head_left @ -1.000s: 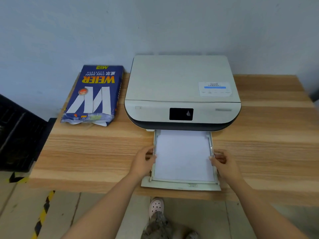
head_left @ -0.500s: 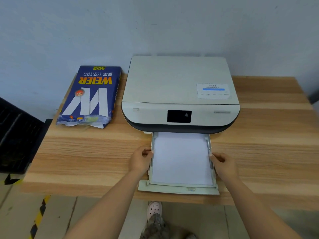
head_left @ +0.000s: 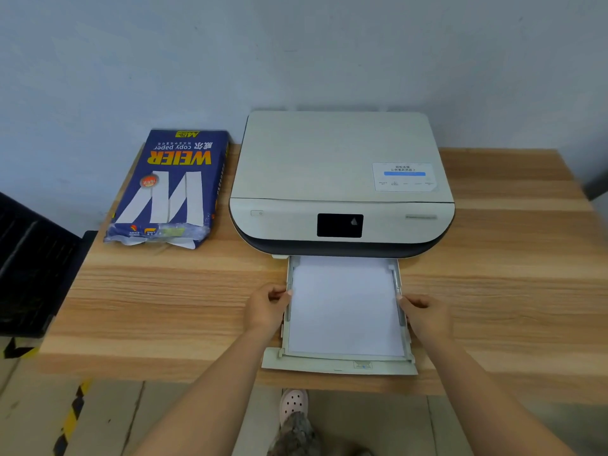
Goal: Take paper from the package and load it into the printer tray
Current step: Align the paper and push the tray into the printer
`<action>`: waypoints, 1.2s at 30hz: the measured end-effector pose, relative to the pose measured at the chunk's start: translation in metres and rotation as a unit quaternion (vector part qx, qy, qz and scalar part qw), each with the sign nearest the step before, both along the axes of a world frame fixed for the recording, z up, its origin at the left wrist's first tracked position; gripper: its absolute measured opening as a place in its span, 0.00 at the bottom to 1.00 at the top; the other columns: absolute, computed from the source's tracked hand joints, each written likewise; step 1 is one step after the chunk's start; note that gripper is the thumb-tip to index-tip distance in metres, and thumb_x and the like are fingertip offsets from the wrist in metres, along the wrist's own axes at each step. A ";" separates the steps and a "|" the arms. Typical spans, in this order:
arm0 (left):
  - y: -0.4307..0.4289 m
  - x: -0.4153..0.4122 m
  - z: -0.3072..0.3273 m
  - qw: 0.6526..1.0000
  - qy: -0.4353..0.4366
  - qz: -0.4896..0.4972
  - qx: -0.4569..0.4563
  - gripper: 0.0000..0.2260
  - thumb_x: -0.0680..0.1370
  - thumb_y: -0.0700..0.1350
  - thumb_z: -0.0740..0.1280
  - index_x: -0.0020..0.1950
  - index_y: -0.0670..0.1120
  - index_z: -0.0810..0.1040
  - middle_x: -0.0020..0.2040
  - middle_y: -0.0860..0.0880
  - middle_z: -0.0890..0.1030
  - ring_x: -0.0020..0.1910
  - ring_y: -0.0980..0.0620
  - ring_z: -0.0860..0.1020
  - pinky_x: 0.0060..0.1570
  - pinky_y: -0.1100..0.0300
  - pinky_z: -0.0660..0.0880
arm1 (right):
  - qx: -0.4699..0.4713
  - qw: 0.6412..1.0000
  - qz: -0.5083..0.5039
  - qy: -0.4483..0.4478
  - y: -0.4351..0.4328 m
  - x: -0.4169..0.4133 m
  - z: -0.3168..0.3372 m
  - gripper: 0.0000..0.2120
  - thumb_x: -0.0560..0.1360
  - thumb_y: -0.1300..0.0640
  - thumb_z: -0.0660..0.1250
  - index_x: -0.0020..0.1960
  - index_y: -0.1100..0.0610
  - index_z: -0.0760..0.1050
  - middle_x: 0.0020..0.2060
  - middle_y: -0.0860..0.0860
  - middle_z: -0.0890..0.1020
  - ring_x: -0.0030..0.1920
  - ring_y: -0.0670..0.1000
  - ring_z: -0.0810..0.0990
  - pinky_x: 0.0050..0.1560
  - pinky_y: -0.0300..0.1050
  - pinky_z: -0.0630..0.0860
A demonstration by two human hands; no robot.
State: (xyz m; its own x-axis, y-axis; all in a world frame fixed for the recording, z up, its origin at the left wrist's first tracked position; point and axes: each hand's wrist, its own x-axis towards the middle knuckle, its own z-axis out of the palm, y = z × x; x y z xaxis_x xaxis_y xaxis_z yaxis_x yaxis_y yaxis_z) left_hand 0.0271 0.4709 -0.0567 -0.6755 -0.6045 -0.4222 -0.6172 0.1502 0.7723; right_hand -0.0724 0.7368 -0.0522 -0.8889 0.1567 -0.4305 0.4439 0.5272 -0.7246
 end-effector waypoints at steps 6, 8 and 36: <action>0.008 0.013 0.010 0.994 0.007 -0.098 -0.051 0.26 0.69 0.57 0.73 0.63 0.46 0.75 0.53 0.50 0.78 0.50 0.52 0.77 0.49 0.59 0.76 | -0.005 0.999 0.043 0.032 -0.006 0.018 0.006 0.16 0.74 0.55 0.68 0.59 0.61 0.77 0.48 0.52 0.82 0.47 0.51 0.78 0.50 0.44 0.73; 0.012 0.027 0.009 0.989 -0.007 -0.141 -0.035 0.40 0.62 0.63 0.76 0.69 0.49 0.69 0.63 0.50 0.72 0.61 0.50 0.73 0.60 0.52 0.74 | 0.016 0.993 0.112 0.043 0.000 0.030 0.003 0.19 0.73 0.54 0.69 0.62 0.59 0.75 0.51 0.53 0.80 0.49 0.51 0.77 0.53 0.47 0.75; 0.029 0.078 0.011 0.935 -0.037 -0.317 -0.157 0.38 0.71 0.53 0.73 0.75 0.56 0.56 0.78 0.51 0.53 0.76 0.50 0.53 0.74 0.51 0.50 | 0.085 0.918 0.385 0.044 0.040 0.074 0.008 0.35 0.70 0.50 0.73 0.73 0.46 0.60 0.77 0.53 0.51 0.76 0.51 0.49 0.73 0.44 0.51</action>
State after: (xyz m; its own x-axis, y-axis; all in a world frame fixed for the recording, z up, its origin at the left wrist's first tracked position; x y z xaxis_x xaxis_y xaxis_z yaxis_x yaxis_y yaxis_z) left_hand 0.1055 0.5001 -0.0457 -0.9157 -0.1952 -0.3513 -0.3779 0.7160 0.5871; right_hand 0.0019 0.7768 -0.0437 -0.7943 -0.4739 -0.3801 -0.1635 0.7694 -0.6175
